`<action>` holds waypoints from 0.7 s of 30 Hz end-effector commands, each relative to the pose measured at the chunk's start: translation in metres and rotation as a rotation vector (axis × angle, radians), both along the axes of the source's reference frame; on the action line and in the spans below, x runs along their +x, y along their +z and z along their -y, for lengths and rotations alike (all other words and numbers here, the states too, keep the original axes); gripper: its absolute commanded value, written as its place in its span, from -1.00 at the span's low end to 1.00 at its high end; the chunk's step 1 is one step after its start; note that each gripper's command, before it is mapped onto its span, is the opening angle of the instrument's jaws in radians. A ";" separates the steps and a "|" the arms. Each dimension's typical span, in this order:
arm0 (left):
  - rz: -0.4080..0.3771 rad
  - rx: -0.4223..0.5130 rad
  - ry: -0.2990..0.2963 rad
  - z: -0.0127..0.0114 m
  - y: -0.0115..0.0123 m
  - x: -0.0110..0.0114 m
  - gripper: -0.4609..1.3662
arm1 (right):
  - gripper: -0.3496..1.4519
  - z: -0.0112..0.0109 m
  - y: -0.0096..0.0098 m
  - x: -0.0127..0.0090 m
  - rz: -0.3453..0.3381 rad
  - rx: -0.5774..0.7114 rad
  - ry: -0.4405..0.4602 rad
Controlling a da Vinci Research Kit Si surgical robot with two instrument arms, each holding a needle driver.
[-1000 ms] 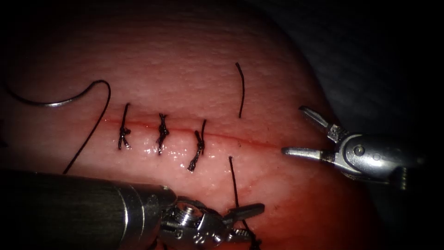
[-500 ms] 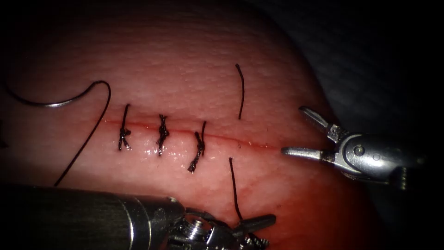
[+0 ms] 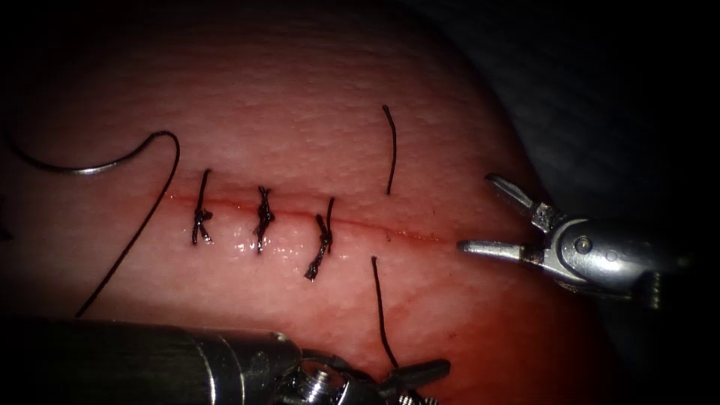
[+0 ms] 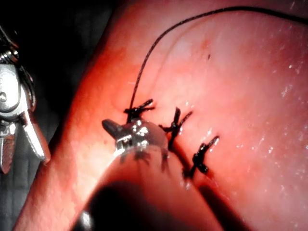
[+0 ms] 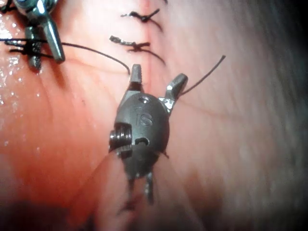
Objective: Wound Closure
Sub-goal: Grasp a long working length of suture with the left gripper
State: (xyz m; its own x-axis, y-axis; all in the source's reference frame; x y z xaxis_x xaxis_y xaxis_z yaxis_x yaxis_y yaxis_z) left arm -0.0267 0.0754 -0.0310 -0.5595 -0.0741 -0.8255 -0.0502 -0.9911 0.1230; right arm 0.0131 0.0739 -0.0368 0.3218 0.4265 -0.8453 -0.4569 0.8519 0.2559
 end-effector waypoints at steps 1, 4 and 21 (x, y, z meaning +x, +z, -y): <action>0.008 0.001 0.003 -0.0002 -0.0001 0.0004 -0.22 | 0.29 0.0000 0.0000 0.0000 0.000 0.000 -0.001; 0.012 0.006 0.007 -0.0005 -0.0005 0.0010 -0.11 | 0.29 0.0000 0.0000 0.0000 0.000 0.000 0.000; 0.052 -0.020 -0.042 -0.0025 -0.0019 -0.0002 -0.33 | 0.29 0.0000 0.0000 0.0000 0.000 0.002 -0.003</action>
State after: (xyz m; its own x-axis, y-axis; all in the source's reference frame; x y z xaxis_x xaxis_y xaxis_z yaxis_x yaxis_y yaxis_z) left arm -0.0269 0.0781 -0.0328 -0.5190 -0.0683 -0.8520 -0.1002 -0.9851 0.1399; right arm 0.0131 0.0739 -0.0368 0.3233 0.4274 -0.8443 -0.4552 0.8524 0.2572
